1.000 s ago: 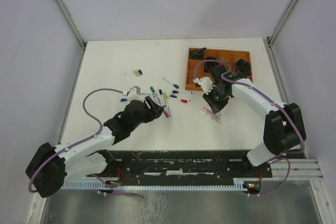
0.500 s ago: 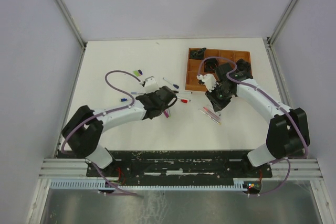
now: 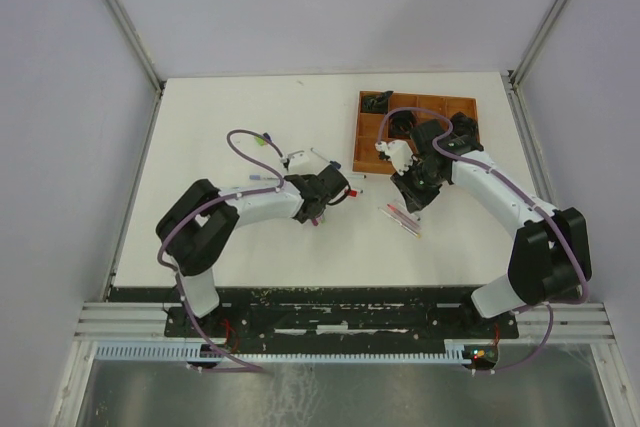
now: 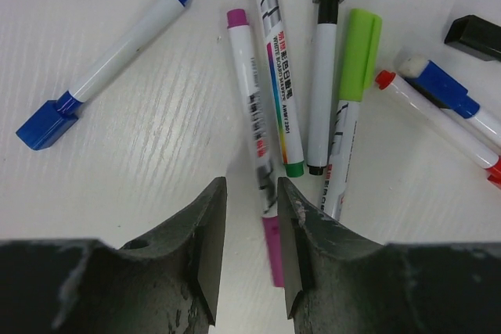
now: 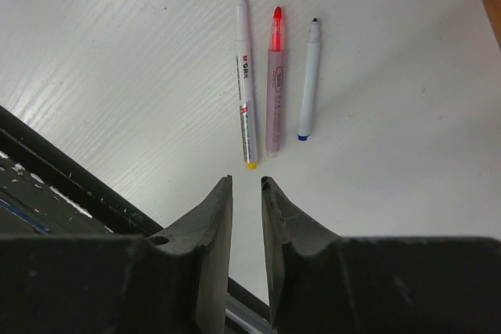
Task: Open the pen caps
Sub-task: Pick up the pen from the center of the board.
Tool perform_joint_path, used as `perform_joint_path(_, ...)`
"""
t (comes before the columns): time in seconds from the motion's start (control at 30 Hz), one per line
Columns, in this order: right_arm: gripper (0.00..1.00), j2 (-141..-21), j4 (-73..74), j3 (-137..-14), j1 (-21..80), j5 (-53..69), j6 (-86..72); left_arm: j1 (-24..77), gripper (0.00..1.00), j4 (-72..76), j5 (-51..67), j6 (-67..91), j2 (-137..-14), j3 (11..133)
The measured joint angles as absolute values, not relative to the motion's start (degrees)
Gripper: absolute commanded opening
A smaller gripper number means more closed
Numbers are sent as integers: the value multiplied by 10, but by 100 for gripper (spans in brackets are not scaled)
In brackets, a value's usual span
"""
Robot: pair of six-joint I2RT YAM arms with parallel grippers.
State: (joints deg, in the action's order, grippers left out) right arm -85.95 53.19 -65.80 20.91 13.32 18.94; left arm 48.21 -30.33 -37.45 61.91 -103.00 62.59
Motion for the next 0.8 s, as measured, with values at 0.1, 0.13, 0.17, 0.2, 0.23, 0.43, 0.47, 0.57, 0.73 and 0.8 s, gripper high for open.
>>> perform_joint_path(0.1,29,-859,532,-658,209,133,189,479,39,-301,-373,619,-1042,629)
perform_joint_path(0.13,29,-859,532,-658,209,133,189,479,39,-301,-373,619,-1045,630)
perform_joint_path(0.17,29,-859,532,-658,209,133,190,477,39,-299,-372,619,-1049,632)
perform_joint_path(0.2,29,-859,532,-658,209,133,190,477,39,-299,-371,619,-1052,632)
perform_joint_path(0.23,29,-859,532,-658,209,134,190,476,38,-299,-372,619,-1054,634)
perform_joint_path(0.43,29,-859,532,-658,209,135,190,474,35,-297,-370,619,-1059,639)
perform_joint_path(0.47,29,-859,532,-658,209,135,190,473,34,-297,-369,619,-1059,639)
perform_joint_path(0.57,29,-859,532,-658,209,135,192,473,29,-296,-370,619,-1059,639)
perform_joint_path(0.73,29,-859,532,-658,209,135,193,473,24,-286,-373,619,-1057,633)
perform_joint_path(0.8,29,-859,532,-658,209,135,193,473,23,-282,-374,619,-1056,630)
